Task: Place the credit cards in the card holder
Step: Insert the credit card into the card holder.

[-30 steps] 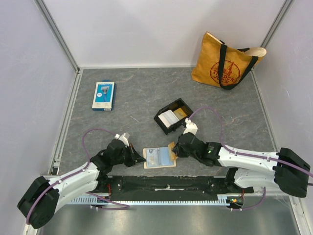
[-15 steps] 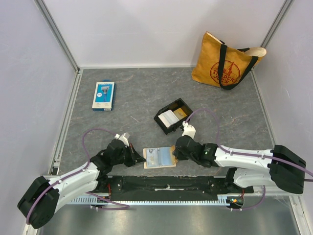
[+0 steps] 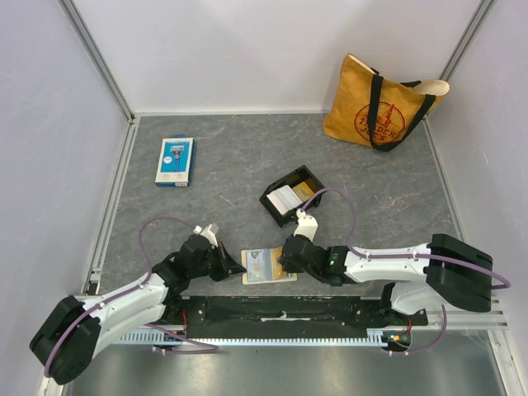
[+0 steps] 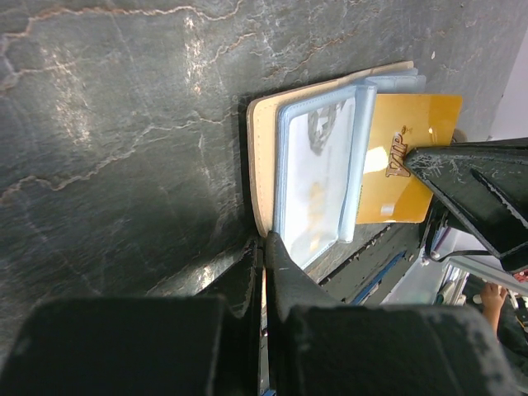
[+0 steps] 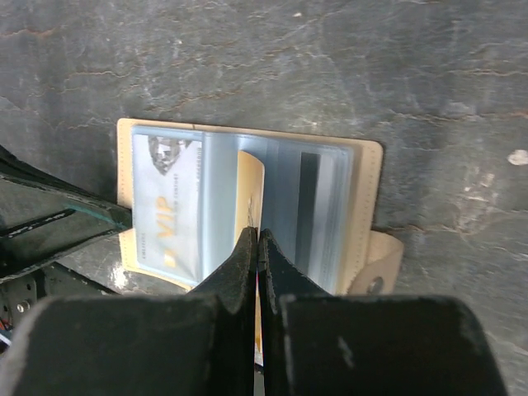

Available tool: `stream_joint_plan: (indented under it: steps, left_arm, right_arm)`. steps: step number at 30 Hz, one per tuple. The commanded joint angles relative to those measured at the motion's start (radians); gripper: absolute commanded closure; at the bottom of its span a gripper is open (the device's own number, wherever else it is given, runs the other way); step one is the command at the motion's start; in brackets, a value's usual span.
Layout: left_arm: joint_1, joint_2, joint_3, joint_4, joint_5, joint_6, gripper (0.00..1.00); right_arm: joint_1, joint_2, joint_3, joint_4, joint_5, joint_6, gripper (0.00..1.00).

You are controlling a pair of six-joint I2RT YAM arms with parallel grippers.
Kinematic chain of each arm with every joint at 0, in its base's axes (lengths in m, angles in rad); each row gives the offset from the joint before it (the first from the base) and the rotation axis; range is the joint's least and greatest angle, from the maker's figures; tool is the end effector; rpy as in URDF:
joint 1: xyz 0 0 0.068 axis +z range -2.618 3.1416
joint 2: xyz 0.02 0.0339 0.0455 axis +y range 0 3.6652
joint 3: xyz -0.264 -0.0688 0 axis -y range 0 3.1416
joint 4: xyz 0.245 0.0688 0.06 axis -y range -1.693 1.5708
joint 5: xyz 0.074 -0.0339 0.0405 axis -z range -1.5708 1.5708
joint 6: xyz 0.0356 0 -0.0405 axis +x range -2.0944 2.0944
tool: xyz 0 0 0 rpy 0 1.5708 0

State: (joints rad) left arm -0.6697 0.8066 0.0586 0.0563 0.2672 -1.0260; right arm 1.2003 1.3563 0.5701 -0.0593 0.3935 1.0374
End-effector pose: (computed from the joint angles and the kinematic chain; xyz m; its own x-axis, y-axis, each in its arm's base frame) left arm 0.1048 -0.0950 0.1123 -0.9076 -0.3336 -0.2551 -0.0348 0.6651 -0.7459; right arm 0.1033 0.2283 0.1605 -0.7998 0.1374 -0.5843 -0.1576 0.8912 0.4253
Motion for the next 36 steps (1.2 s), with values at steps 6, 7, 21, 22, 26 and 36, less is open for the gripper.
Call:
stream_joint_plan:
  steps: [6,7,21,22,26,36]
  left_arm:
    - [-0.001,0.014,-0.019,0.019,-0.005,0.006,0.98]
    - [-0.001,0.013,-0.019,0.019,-0.006,0.006,0.98]
    - [-0.002,0.034,-0.019,0.023,-0.016,0.006,0.98]
    - [-0.001,0.031,-0.019,0.023,-0.014,0.007,0.98]
    - [-0.002,0.025,-0.019,0.023,-0.013,0.004,0.98]
    - [-0.001,0.034,-0.013,0.023,-0.010,0.009,0.98]
  right_arm:
    - [0.015,0.006,0.036,0.052,-0.033,-0.051,1.00]
    - [0.015,-0.008,0.043,0.082,-0.044,-0.065,1.00]
    - [0.004,-0.210,0.039,-0.171,0.107,-0.077,1.00]
    - [0.004,-0.213,0.025,-0.174,0.105,-0.060,1.00]
    - [0.002,-0.218,-0.025,-0.175,0.099,-0.022,1.00]
    - [0.002,-0.128,-0.052,-0.116,0.090,-0.005,1.00]
